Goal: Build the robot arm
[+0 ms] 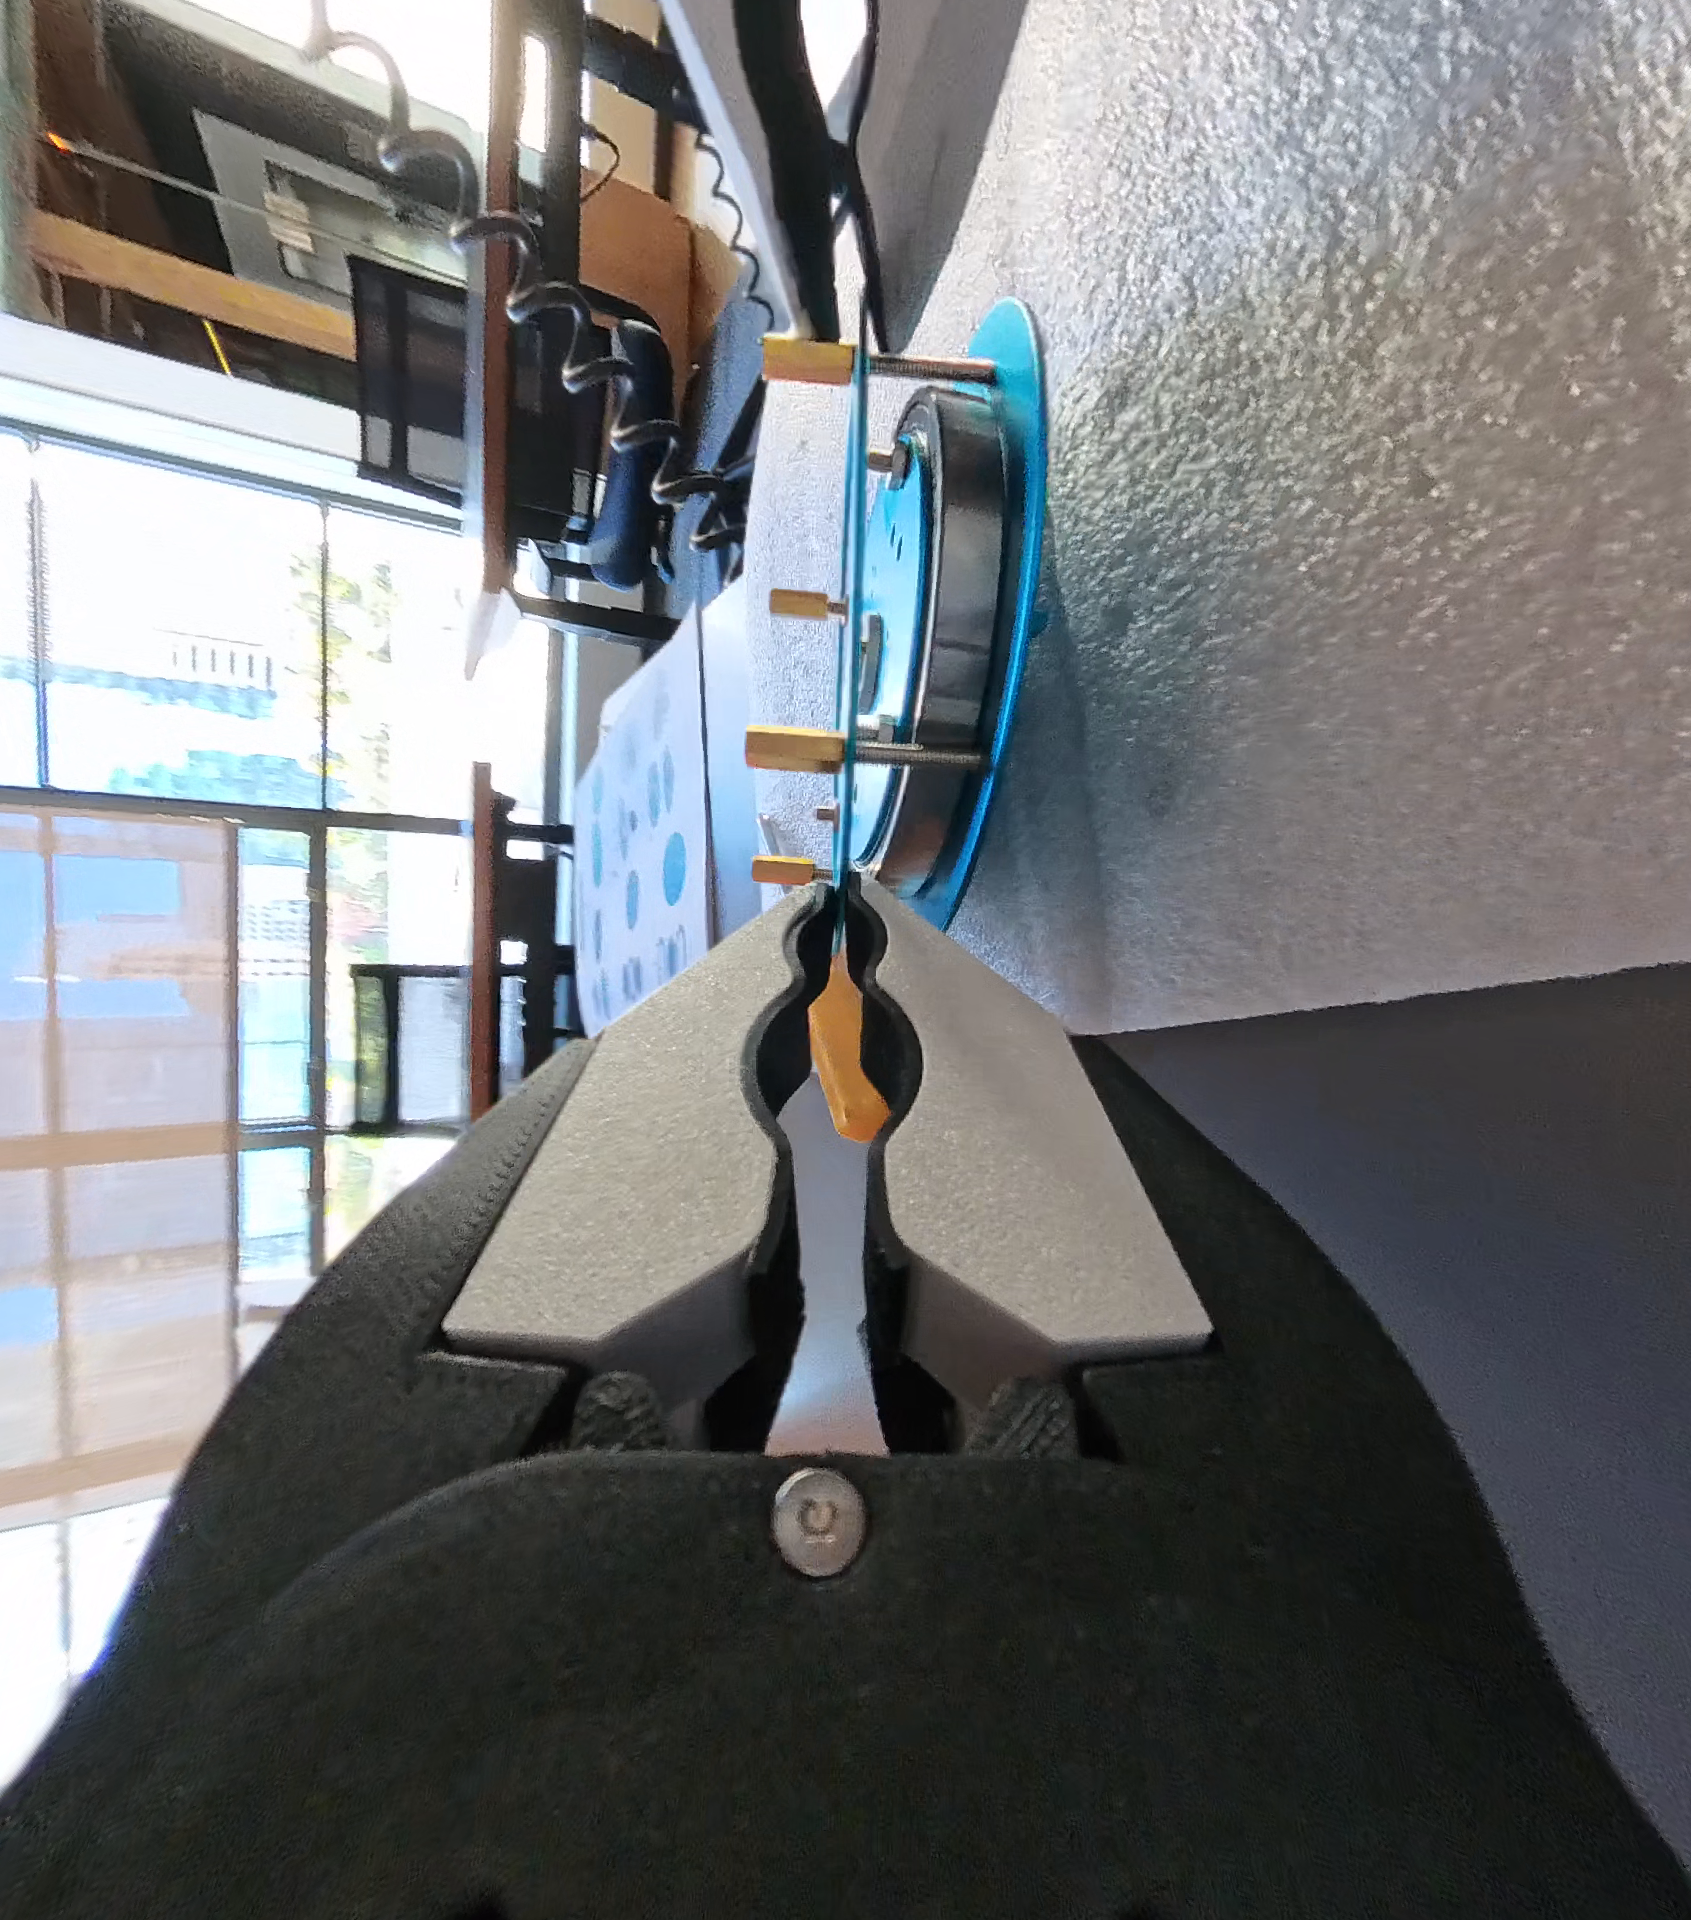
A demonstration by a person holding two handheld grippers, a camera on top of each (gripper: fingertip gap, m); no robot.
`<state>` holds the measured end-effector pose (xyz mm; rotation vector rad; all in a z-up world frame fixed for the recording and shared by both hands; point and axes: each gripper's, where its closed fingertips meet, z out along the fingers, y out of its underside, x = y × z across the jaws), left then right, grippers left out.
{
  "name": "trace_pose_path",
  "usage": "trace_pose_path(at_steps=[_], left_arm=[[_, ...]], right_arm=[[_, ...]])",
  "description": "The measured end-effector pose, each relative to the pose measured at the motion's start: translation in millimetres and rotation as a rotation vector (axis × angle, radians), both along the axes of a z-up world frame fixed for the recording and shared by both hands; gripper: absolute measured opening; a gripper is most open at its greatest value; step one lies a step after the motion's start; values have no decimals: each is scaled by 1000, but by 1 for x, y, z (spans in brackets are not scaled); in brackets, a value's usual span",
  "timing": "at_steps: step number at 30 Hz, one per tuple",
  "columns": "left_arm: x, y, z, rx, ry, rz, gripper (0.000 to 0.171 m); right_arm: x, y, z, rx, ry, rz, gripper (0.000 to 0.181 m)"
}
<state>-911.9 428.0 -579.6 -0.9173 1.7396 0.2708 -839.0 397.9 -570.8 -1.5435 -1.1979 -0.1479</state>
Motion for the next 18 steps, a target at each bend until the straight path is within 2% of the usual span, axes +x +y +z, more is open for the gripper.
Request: trace_pose_path(at_steps=[8,18], left_arm=[[6,19,15,-238,-30,71,0],[10,28,24,-307,1,117,0]], right_arm=[[8,24,15,-115,151,53,6],[14,39,29,-178,214,22,2]])
